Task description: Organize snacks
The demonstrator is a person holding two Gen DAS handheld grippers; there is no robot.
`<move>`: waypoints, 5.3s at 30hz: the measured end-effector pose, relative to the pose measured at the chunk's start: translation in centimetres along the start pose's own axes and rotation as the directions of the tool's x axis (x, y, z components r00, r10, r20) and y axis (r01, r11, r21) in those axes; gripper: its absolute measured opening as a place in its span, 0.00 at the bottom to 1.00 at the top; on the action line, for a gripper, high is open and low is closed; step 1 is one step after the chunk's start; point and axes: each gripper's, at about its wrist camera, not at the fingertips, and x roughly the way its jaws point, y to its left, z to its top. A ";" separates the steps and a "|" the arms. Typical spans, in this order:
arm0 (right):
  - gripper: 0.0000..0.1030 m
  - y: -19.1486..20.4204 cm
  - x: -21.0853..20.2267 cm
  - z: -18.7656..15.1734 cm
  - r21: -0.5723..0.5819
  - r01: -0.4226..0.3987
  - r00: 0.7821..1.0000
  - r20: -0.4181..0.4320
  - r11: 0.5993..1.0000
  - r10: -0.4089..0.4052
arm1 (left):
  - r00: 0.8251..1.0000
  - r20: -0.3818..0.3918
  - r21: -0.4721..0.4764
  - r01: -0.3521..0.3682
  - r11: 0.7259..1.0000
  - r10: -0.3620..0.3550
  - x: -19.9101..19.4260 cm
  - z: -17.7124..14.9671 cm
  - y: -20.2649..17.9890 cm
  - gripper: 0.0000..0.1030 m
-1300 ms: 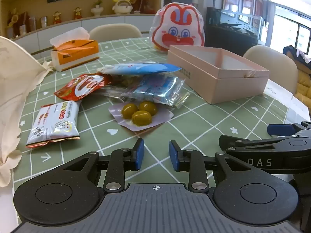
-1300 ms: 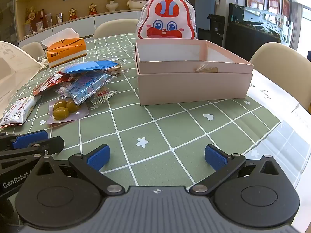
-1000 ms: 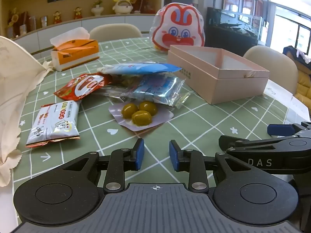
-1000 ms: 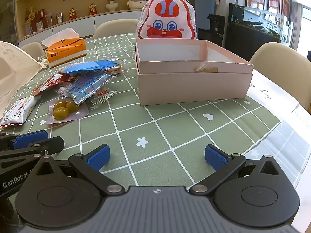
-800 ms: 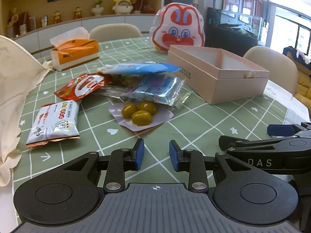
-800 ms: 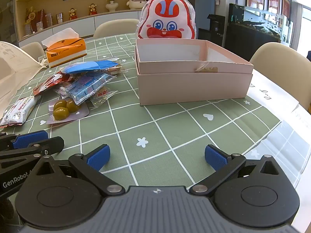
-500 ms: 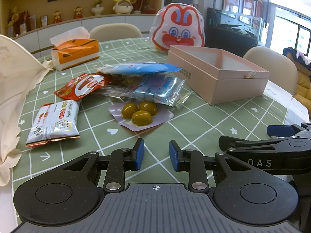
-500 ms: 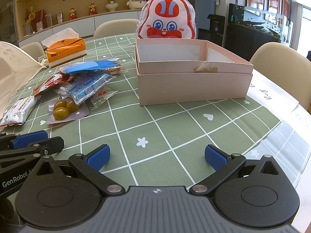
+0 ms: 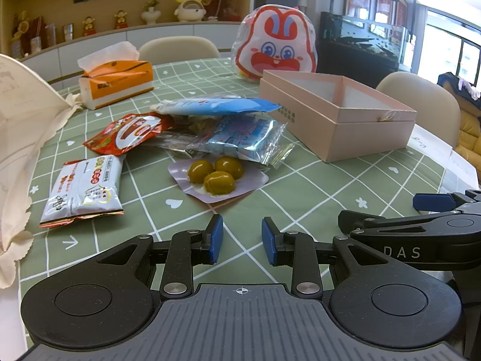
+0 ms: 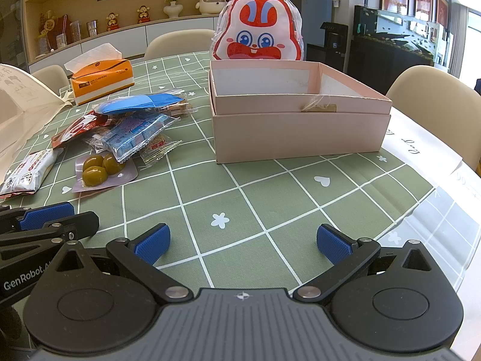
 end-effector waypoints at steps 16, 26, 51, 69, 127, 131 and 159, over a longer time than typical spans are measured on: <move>1.00 0.0 0.0 0.0 0.001 -0.001 1.000 0.000 1.000 0.001 | 1.000 0.000 -0.001 0.001 1.000 -0.001 0.0 0.0 0.0 0.32; 1.00 0.0 0.0 0.0 0.001 -0.001 1.000 0.000 1.000 0.001 | 1.000 0.000 0.000 0.000 1.000 0.000 0.0 0.0 0.0 0.32; 1.00 -0.1 0.1 0.1 -0.022 -0.023 1.000 -0.005 0.999 0.023 | 1.000 -0.001 0.027 -0.020 0.999 0.021 0.0 0.0 -0.6 0.33; 0.95 1.7 1.0 4.0 -0.129 -0.188 0.981 -0.064 0.974 0.181 | 0.999 0.031 -0.276 0.020 0.961 -0.012 -1.1 5.9 12.0 0.32; 0.77 11.7 3.0 5.8 -0.082 -0.353 0.928 -0.156 0.932 0.337 | 0.993 0.078 -0.461 0.113 0.880 -0.086 0.6 5.8 15.4 0.38; 0.77 12.9 2.8 5.0 -0.136 -0.324 0.943 -0.129 0.936 0.307 | 0.995 0.060 -0.446 0.103 0.889 -0.085 1.2 5.5 15.4 0.38; 0.72 5.0 -2.6 1.4 -0.211 -0.416 0.908 -0.046 0.884 0.416 | 0.977 0.055 -0.296 0.213 0.931 -0.206 1.8 5.2 10.5 0.38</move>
